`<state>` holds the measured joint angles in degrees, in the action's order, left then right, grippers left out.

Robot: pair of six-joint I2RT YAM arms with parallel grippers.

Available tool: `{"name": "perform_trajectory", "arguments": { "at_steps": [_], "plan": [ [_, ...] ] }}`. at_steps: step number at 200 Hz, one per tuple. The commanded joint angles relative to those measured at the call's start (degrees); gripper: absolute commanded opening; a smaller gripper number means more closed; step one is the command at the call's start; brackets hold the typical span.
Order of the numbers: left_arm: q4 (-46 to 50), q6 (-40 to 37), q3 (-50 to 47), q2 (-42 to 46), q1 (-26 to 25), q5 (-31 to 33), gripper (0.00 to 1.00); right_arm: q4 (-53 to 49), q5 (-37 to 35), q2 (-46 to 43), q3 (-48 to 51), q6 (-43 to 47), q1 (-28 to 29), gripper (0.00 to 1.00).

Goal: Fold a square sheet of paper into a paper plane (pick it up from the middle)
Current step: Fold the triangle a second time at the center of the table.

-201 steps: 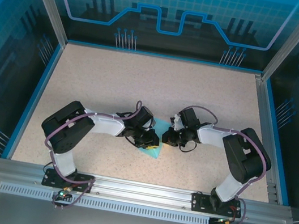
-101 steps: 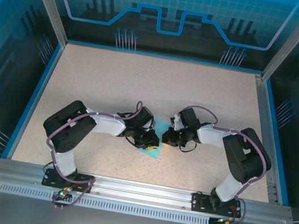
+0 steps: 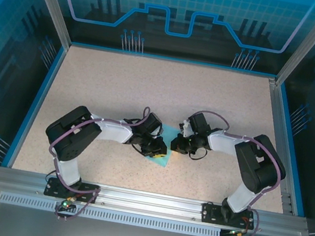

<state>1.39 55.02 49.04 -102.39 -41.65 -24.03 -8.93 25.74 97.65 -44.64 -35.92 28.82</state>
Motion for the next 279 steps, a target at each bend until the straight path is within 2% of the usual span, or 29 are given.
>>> {"name": "perform_trajectory", "arguments": {
  "at_steps": [1,36,74,107,163,279],
  "plan": [
    [2.85,-0.27,0.91,-1.21,-0.52,1.09,0.17,-1.52,-0.61,1.47,-1.41,0.86,-0.87,0.09],
    [3.16,-0.05,0.91,-1.5,-0.55,1.14,0.17,-3.82,-2.04,0.49,-2.24,0.85,-0.87,0.13],
    [4.13,0.0,0.94,-1.5,-0.73,1.7,0.17,-5.63,-8.7,-6.41,-1.25,-0.74,-0.87,0.19],
    [4.4,0.35,0.9,-1.52,-0.92,2.23,0.16,-3.4,-7.27,-9.4,0.62,-1.51,0.89,0.18],
    [4.51,0.52,1.19,-1.72,-1.05,2.32,0.15,-0.41,-4.31,-5.7,0.94,-3.0,3.68,0.1],
    [4.8,0.52,1.81,-1.32,-1.14,2.24,0.14,-2.39,-6.7,0.56,-1.06,-1.53,4.05,0.09]
  ]
}}
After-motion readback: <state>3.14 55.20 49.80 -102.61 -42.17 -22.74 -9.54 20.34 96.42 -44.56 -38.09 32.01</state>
